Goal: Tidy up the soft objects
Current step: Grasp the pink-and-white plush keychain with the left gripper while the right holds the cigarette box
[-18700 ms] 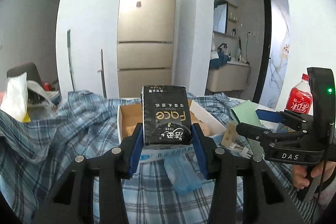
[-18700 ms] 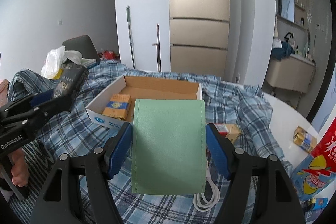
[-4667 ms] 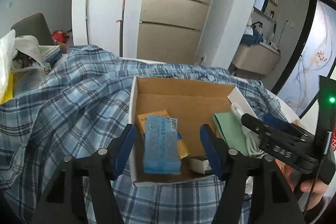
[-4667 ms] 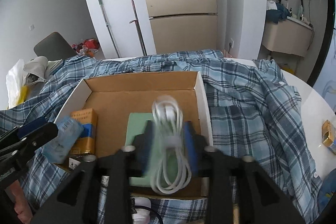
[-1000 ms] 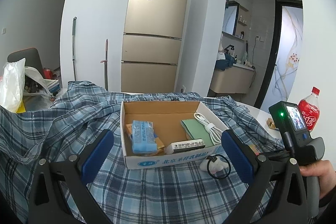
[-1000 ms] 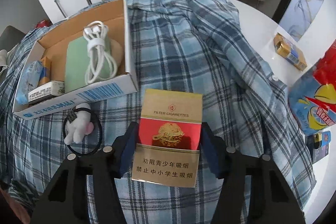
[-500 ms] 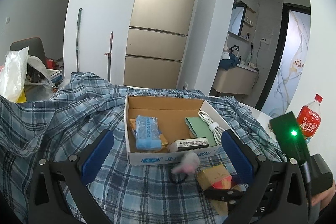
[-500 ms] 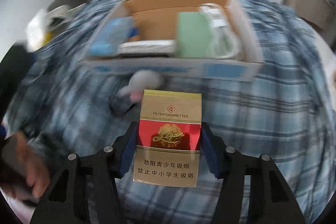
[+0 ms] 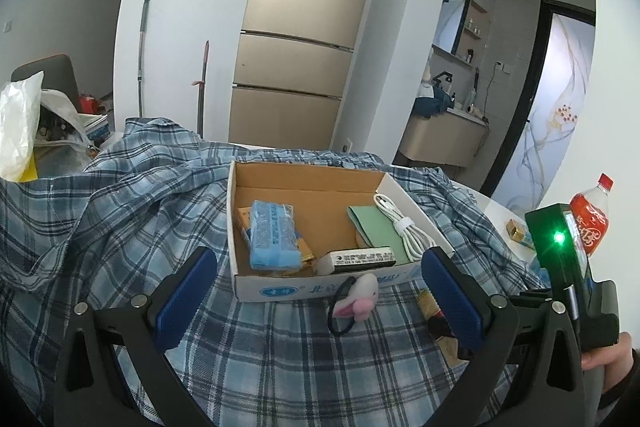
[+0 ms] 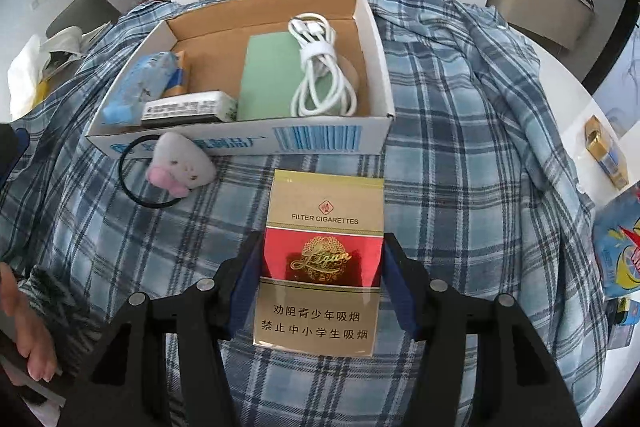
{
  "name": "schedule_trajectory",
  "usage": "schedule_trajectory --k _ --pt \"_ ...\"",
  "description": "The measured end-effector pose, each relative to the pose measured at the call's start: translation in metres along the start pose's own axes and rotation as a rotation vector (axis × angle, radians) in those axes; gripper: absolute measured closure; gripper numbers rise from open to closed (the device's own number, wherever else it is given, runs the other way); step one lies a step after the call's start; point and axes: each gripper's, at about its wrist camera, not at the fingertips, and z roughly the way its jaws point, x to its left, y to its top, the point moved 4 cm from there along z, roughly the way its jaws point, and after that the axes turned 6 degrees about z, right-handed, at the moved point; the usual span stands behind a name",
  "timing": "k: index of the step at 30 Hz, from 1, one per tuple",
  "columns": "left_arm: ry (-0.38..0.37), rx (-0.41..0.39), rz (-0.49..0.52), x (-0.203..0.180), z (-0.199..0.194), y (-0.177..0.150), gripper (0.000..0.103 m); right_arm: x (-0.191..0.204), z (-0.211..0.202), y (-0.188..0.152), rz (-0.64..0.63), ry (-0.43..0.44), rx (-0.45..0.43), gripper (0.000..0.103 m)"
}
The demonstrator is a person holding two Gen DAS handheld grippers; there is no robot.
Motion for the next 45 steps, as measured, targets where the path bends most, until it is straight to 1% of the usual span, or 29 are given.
schedule_trajectory --k 3,8,9,10,12,18,19,22,23,25,26,28,31,32,34,36,38,39,40,42,45 --pt "-0.003 -0.001 0.006 -0.001 0.001 0.0 0.0 0.002 0.003 0.0 -0.002 0.009 0.0 0.039" --pt "-0.008 0.007 0.008 -0.002 0.002 -0.001 0.0 0.002 0.0 -0.001 -0.004 0.01 -0.029 0.039" --pt "-0.01 0.008 0.01 -0.003 0.001 -0.001 0.0 0.002 0.0 -0.003 -0.007 0.005 -0.033 0.04" --pt "-0.013 0.008 0.01 -0.003 0.002 -0.002 0.0 0.002 -0.001 -0.004 -0.01 -0.003 -0.039 0.047" --pt "-0.018 0.01 0.012 -0.003 0.003 -0.002 0.0 0.001 -0.004 -0.007 0.003 -0.006 -0.051 0.047" --pt "-0.021 0.026 0.021 -0.006 0.006 -0.003 0.0 -0.002 -0.013 -0.004 0.019 0.043 -0.121 0.047" --pt "-0.023 0.026 0.012 -0.005 0.007 -0.003 0.001 -0.001 -0.012 -0.003 0.018 0.048 -0.112 0.047" --pt "-0.026 0.008 -0.019 0.0 0.004 -0.001 0.002 0.002 -0.005 -0.002 0.011 0.028 -0.069 0.047" --pt "-0.027 0.007 -0.026 0.002 0.004 -0.001 0.003 0.005 -0.003 -0.001 0.003 0.029 -0.052 0.047" --pt "-0.022 0.015 -0.036 0.005 0.004 -0.001 0.019 0.012 -0.002 0.003 -0.016 0.029 -0.037 0.047" --pt "-0.024 0.019 -0.042 0.007 0.005 -0.001 0.022 0.015 -0.001 0.006 -0.03 0.023 -0.039 0.047" --pt "-0.028 0.028 -0.057 0.01 0.007 -0.001 0.035 0.024 0.0 0.012 -0.048 0.005 -0.046 0.047" --pt "-0.043 0.059 -0.081 0.015 0.012 -0.003 0.044 0.038 0.008 0.014 -0.061 0.034 -0.014 0.047" --pt "-0.043 0.063 -0.088 0.016 0.013 -0.004 0.046 0.044 0.012 0.013 -0.064 0.061 0.01 0.047" --pt "-0.035 0.057 -0.103 0.018 0.012 -0.004 0.05 0.051 0.011 0.012 -0.074 0.08 -0.008 0.047" --pt "-0.038 0.042 -0.117 0.021 0.008 -0.002 0.051 0.061 0.006 0.006 -0.117 0.158 -0.018 0.047" --pt "-0.037 0.04 -0.12 0.022 0.007 -0.002 0.051 0.073 0.0 -0.004 -0.174 0.231 0.0 0.047" --pt "-0.038 0.048 -0.119 0.022 0.009 -0.002 0.051 0.075 -0.002 -0.007 -0.19 0.232 0.002 0.047" --pt "-0.039 0.059 -0.115 0.021 0.011 -0.003 0.051 0.075 -0.004 -0.01 -0.198 0.208 -0.004 0.047" --pt "-0.032 0.079 -0.108 0.021 0.014 -0.005 0.051 0.071 -0.006 -0.014 -0.184 0.155 -0.019 0.047" --pt "0.001 0.096 -0.102 0.022 0.016 -0.007 0.051 0.057 -0.009 -0.012 -0.153 0.101 -0.06 0.047"
